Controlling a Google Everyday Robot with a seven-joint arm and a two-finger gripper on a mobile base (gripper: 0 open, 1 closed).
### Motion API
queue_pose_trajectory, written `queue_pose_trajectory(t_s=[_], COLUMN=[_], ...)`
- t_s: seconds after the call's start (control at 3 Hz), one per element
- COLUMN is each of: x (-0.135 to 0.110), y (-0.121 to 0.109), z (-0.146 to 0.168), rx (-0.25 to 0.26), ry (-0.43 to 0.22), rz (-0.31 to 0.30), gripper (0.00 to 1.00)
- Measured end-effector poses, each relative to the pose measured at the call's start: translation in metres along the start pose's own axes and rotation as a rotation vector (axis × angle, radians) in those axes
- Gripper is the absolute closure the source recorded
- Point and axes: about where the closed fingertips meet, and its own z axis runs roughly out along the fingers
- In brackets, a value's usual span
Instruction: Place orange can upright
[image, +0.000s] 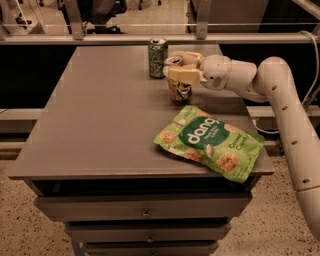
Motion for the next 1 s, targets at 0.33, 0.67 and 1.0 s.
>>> queue_pose_trajectory(t_s=[0.33, 0.67, 1.0], x=[-0.004, -0.004, 0.000], y=[0.000, 0.000, 0.007], z=[0.000, 0.000, -0.016], rx=[0.000, 0.000, -0.046], ry=[0.000, 0.000, -0.049], rz=[0.000, 0.000, -0.030], gripper=[0.59, 0.36, 0.13])
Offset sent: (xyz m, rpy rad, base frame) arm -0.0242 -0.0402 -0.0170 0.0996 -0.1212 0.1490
